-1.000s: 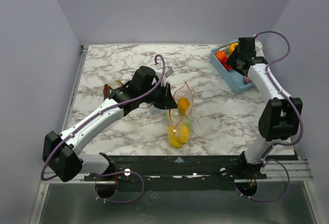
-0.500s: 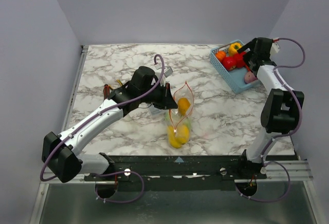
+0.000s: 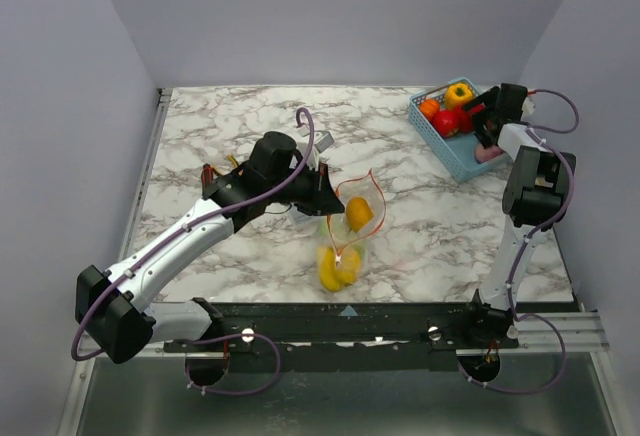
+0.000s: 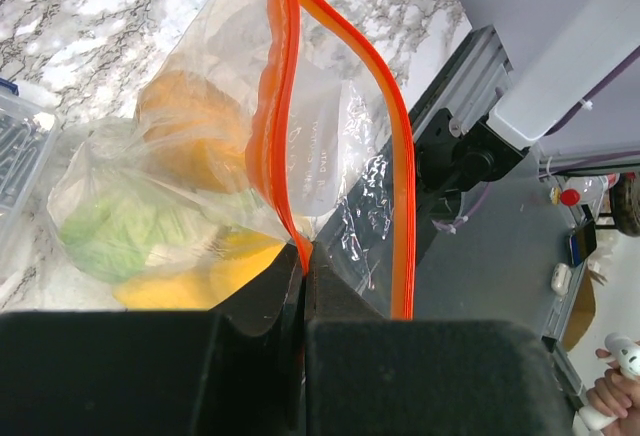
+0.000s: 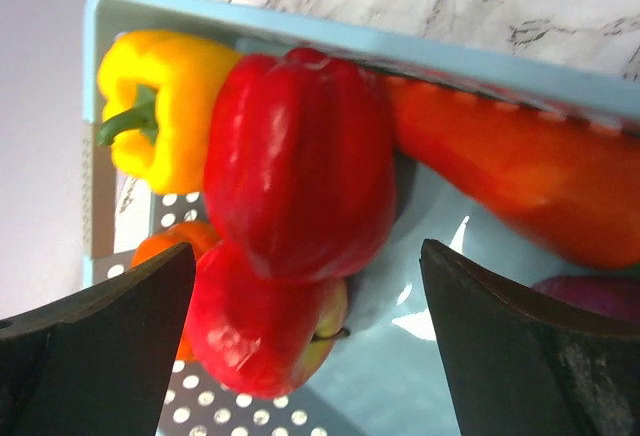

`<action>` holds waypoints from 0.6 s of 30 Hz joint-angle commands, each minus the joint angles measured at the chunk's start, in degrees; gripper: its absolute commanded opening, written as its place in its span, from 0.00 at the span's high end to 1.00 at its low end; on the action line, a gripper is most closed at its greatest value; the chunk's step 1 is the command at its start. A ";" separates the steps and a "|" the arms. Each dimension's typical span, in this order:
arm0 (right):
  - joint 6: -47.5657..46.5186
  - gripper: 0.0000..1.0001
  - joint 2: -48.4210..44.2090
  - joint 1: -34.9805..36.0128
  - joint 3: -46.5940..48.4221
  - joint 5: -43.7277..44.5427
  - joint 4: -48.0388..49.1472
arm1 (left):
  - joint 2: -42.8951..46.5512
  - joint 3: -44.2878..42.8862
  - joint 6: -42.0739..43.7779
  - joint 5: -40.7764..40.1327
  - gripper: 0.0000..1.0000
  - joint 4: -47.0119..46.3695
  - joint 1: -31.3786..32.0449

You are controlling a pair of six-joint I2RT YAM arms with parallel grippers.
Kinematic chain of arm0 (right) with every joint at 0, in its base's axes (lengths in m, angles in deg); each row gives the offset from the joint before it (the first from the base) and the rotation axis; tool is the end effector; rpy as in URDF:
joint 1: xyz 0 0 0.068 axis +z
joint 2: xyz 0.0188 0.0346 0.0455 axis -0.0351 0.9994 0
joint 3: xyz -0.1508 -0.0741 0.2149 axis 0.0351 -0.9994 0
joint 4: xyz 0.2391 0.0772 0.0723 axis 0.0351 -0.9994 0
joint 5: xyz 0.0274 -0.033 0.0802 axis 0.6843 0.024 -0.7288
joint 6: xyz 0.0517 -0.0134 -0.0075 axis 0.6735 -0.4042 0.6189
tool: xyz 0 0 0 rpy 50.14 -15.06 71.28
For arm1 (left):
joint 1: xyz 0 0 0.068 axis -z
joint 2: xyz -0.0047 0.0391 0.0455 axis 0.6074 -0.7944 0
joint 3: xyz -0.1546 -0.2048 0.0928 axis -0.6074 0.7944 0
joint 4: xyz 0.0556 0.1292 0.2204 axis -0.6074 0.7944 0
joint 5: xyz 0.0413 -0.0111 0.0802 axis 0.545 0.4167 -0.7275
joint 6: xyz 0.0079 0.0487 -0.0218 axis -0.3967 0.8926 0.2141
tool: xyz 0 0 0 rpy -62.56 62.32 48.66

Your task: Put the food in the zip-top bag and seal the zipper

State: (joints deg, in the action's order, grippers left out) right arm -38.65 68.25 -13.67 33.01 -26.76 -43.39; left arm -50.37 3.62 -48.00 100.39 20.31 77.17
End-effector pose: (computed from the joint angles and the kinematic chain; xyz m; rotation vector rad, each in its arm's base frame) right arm 0.4812 -0.0984 0.1916 1.1031 1.9223 0.3905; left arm 0.2001 -0.1886 0.3393 0.4997 2.2480 -1.2208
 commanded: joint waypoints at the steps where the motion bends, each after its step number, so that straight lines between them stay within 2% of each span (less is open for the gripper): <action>1: -0.10 0.04 3.64 -0.47 3.98 -2.94 1.00 | 2.34 -0.10 0.96 -0.16 1.00 -2.46 0.07; 9: 0.54 0.04 5.59 -0.47 5.18 1.25 -0.04 | 1.44 -0.20 0.70 1.18 1.00 -2.56 0.09; 18: 5.97 0.04 9.50 -0.41 7.33 6.85 -3.53 | 0.55 -0.22 0.57 1.78 1.00 -2.75 0.07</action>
State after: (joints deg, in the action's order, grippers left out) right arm -35.28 74.40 -13.98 38.70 -24.05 -44.13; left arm -49.89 3.69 -47.76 100.39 20.29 77.17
